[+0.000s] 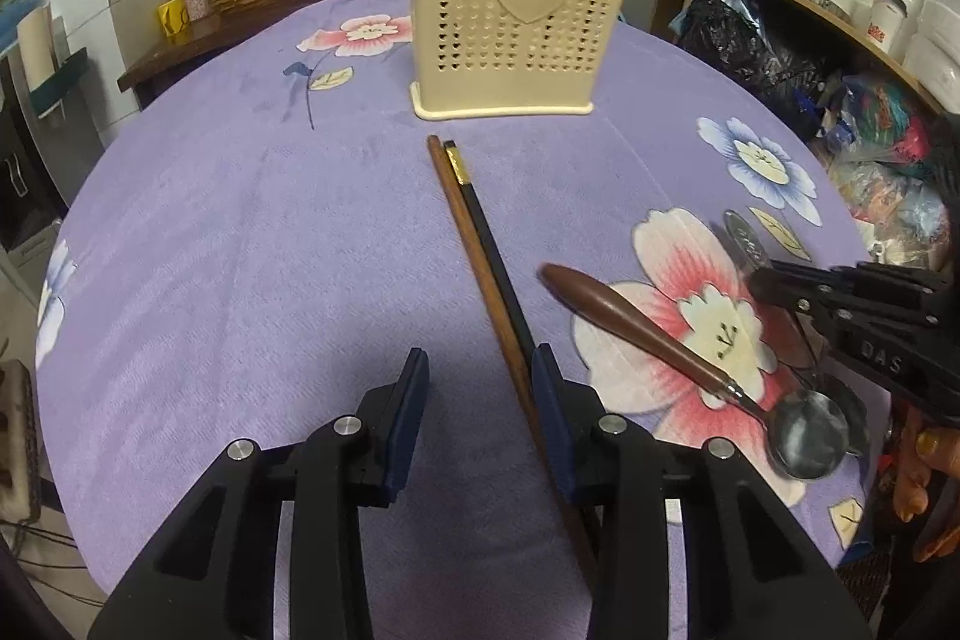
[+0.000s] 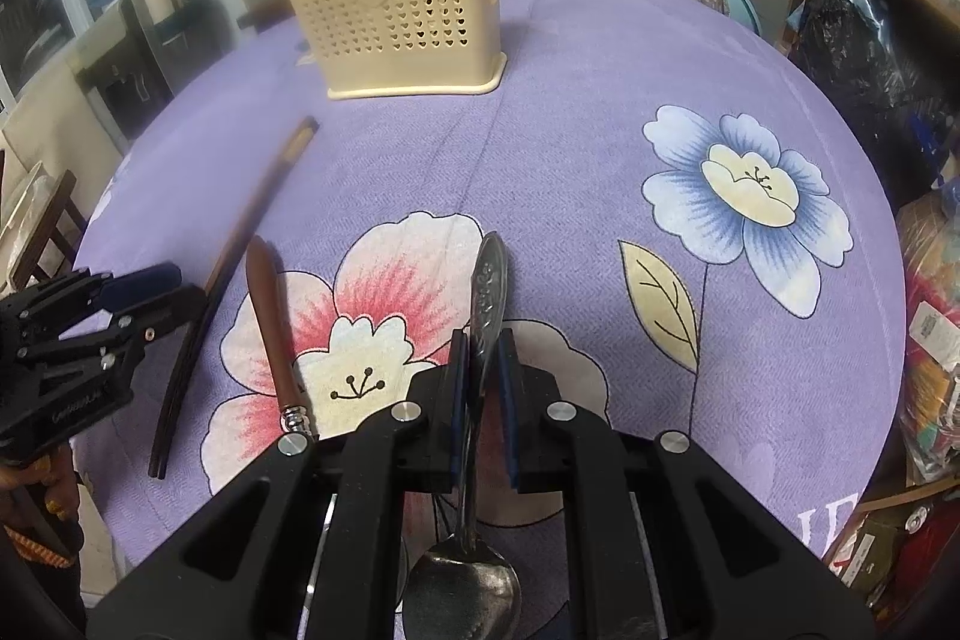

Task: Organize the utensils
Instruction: 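Grasp the metal spoon with the right tool while the left tool grasps a brown chopstick, then carry the brown chopstick and metal spoon over the cream basket and open both tools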

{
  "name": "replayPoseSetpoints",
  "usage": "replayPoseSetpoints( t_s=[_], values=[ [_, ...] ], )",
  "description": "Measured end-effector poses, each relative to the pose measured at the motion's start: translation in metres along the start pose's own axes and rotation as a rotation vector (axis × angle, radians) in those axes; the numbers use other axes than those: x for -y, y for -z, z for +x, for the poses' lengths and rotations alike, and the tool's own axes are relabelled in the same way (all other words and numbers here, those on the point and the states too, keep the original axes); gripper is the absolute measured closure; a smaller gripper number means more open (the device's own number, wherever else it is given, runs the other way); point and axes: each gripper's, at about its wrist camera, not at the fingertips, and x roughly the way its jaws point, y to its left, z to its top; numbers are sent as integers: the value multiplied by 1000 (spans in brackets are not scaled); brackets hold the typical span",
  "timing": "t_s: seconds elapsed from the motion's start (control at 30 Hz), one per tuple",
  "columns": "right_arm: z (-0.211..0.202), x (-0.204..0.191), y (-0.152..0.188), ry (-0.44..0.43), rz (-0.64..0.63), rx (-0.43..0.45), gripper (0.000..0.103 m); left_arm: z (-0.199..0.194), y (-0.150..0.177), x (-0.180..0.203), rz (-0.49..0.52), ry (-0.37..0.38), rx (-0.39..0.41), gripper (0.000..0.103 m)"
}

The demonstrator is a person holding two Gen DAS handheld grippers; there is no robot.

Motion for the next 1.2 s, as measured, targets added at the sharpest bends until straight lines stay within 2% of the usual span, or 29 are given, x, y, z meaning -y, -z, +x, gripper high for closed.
replayPoseSetpoints(
  t_s=[0.1, 0.2, 0.6, 0.7, 0.77, 0.8, 0.9, 1.03, 1.1, 1.2],
  values=[
    [1, 1, -2, -3, -8, -6, 92, 8, -10, -8, 14, 3, -16, 66],
    [4, 2, -6, -5, -10, -13, 92, 21, -25, -10, 69, -60, -32, 67],
    [21, -1, -33, -27, -53, -74, 91, 55, -75, -21, 91, -43, -103, 68],
    [25, -2, -40, -25, -62, -81, 91, 61, -85, -20, 86, -49, -117, 78],
    [29, -5, -44, -21, -79, -80, 91, 65, -91, -22, 79, -50, -123, 91],
    [29, -6, -45, -19, -84, -79, 91, 67, -94, -22, 75, -57, -124, 91],
    [30, -6, -46, -29, -88, -74, 91, 68, -96, -24, 55, -49, -112, 93],
    [25, 3, -45, -86, -38, -55, 92, 64, -91, -26, 39, -53, -84, 95],
    [17, 6, -46, -102, -18, -26, 92, 58, -90, -29, 9, -33, -55, 95],
    [-2, 9, -47, -123, -3, 28, 98, 38, -90, -38, -28, -19, 12, 95]
  ],
)
